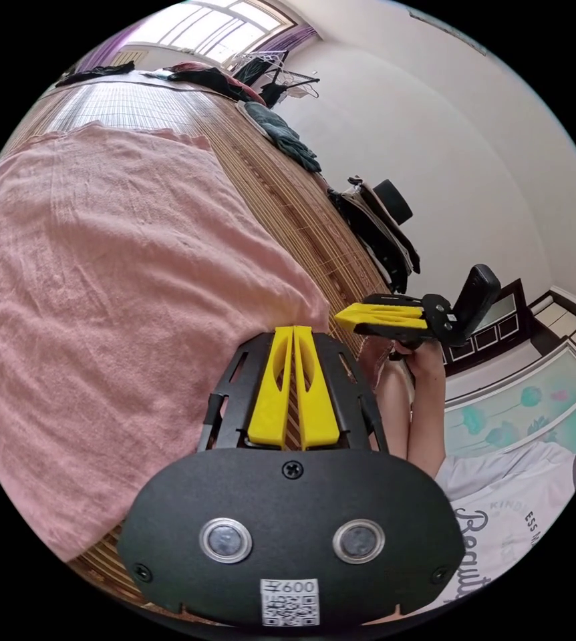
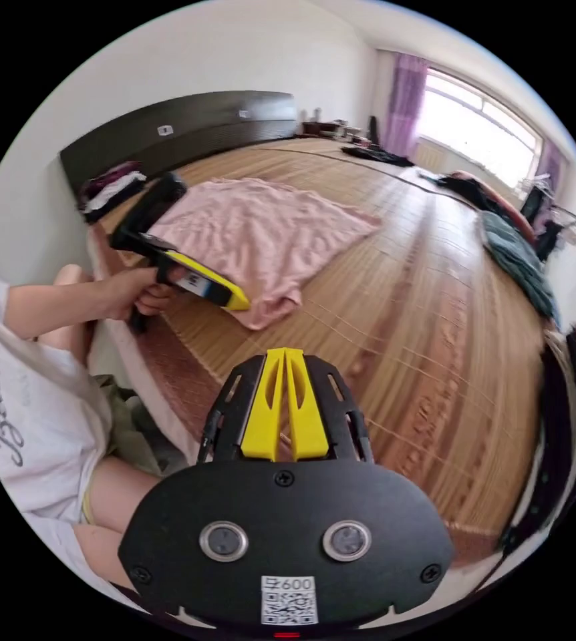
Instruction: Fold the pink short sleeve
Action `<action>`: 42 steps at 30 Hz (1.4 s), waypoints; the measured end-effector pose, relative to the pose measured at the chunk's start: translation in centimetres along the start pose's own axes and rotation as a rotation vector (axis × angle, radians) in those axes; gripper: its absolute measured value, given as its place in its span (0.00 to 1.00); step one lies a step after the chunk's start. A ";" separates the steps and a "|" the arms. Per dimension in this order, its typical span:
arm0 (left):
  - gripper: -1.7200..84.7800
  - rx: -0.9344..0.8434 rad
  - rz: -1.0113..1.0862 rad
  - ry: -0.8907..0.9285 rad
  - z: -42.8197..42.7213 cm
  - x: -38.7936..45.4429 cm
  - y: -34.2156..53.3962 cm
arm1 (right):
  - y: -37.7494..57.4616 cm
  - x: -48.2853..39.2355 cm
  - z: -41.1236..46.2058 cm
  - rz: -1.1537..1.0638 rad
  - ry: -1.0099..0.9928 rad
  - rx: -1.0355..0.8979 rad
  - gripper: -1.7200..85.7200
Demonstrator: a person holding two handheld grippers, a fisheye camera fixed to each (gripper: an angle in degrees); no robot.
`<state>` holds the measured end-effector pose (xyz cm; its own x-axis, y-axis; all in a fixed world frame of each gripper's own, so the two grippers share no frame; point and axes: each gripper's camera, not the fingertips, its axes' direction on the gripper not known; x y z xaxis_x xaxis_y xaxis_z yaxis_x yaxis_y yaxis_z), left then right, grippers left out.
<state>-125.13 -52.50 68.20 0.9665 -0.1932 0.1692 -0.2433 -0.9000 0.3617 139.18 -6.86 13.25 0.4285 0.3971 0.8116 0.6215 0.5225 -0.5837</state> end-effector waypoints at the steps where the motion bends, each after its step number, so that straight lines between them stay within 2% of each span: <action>1: 0.02 -0.001 -0.007 0.011 0.5 -0.3 0.0 | 0.5 1.6 -1.8 0.031 -0.088 0.068 0.01; 4: 0.02 0.001 -0.005 0.013 1.6 -0.2 0.0 | -0.5 6.1 -4.7 0.080 -0.519 0.261 0.02; 6: 0.02 0.002 -0.004 0.013 2.3 0.0 -0.1 | -2.6 7.4 -3.8 0.073 -0.629 0.221 0.03; 8: 0.02 0.002 -0.006 0.019 3.3 0.1 -0.3 | -5.4 7.4 -1.7 0.055 -0.648 0.093 0.10; 11: 0.02 0.003 -0.006 0.021 4.6 0.5 -0.7 | -7.6 5.8 0.0 -0.012 -0.632 -0.021 0.13; 22: 0.02 0.006 -0.012 0.042 10.1 2.9 -3.6 | -8.8 3.4 -5.1 -0.141 -0.440 -0.029 0.09; 33: 0.02 0.009 -0.015 0.059 16.3 7.8 -9.1 | -13.0 4.4 -3.1 -0.193 -0.621 -0.108 0.08; 36: 0.02 0.009 -0.014 0.056 18.1 9.7 -11.1 | -13.6 4.8 -3.1 -0.287 -0.655 -0.143 0.05; 42: 0.02 0.009 -0.009 0.047 21.6 14.2 -15.8 | -17.2 4.2 -2.1 -0.549 -0.726 -0.372 0.01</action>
<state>-105.83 -49.51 45.04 0.9636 -0.1670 0.2089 -0.2339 -0.9050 0.3554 131.66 -15.78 26.74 -0.4117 0.6023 0.6839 0.8340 0.5515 0.0164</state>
